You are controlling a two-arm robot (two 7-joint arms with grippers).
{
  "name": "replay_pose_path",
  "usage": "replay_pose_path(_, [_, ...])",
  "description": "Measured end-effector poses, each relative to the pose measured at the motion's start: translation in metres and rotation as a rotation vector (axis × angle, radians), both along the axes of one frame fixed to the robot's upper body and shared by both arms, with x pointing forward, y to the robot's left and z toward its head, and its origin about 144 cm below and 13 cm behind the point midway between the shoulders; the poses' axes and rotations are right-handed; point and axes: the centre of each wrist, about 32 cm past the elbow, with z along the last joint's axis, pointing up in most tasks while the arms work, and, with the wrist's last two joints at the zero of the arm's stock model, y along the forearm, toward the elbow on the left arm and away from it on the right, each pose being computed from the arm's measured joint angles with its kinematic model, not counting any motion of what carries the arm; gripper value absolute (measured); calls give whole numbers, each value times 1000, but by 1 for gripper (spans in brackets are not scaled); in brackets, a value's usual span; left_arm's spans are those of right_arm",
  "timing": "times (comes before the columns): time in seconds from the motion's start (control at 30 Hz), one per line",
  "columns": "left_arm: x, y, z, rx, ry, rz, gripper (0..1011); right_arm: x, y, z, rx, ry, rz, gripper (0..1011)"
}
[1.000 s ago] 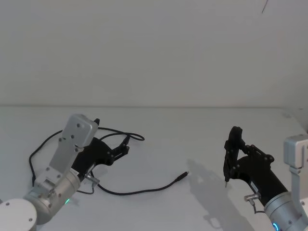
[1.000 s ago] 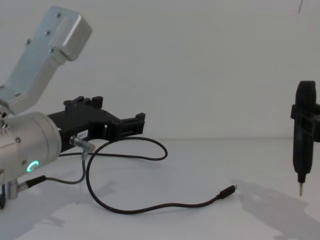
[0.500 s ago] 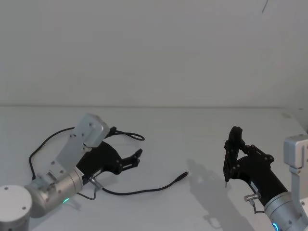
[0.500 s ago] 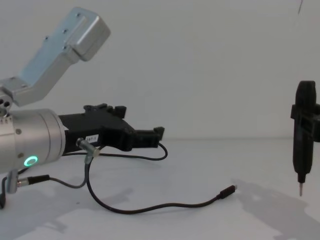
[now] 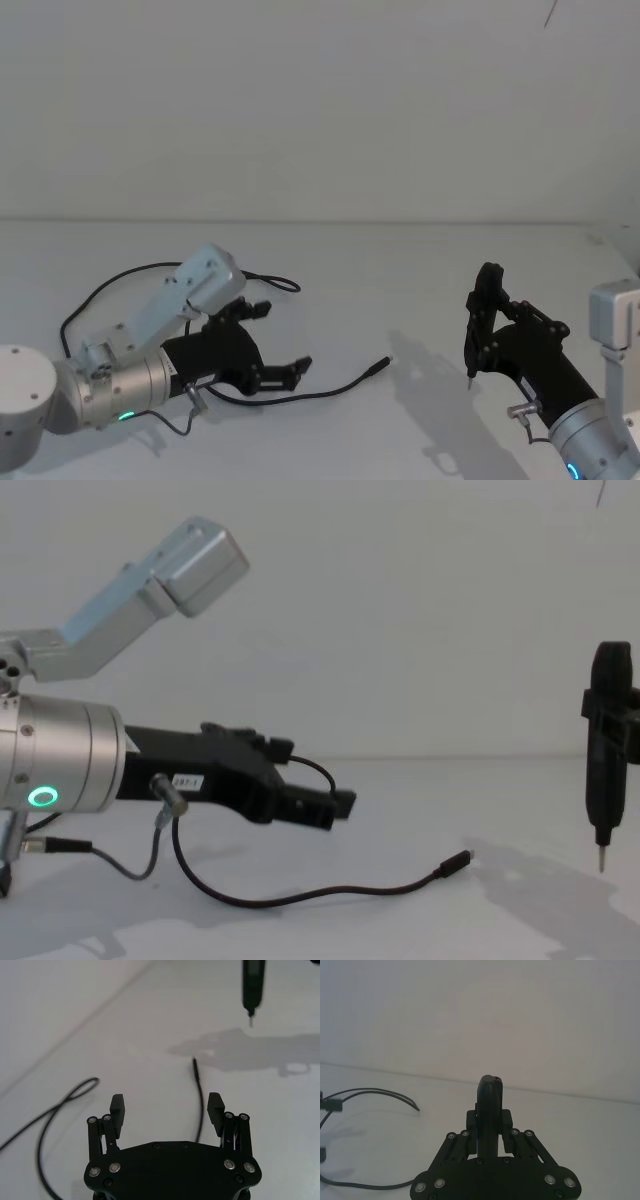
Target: Pick up the data cable with the one hand.
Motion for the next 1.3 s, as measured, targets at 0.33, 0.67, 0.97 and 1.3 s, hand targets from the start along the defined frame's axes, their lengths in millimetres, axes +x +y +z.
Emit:
replay_pose_path(0.33, [24, 2, -4, 61, 118, -95, 1001, 0, 0, 0, 0, 0, 0, 279])
replay_pose_path(0.67, [45, -2, -11, 80, 192, -132, 1001, 0, 0, 0, 0, 0, 0, 280])
replay_pose_path(0.97, [60, -8, -13, 77, 235, -143, 1001, 0, 0, 0, 0, 0, 0, 280])
replay_pose_path(1.3, [70, -13, -15, 101, 277, -139, 1001, 0, 0, 0, 0, 0, 0, 279])
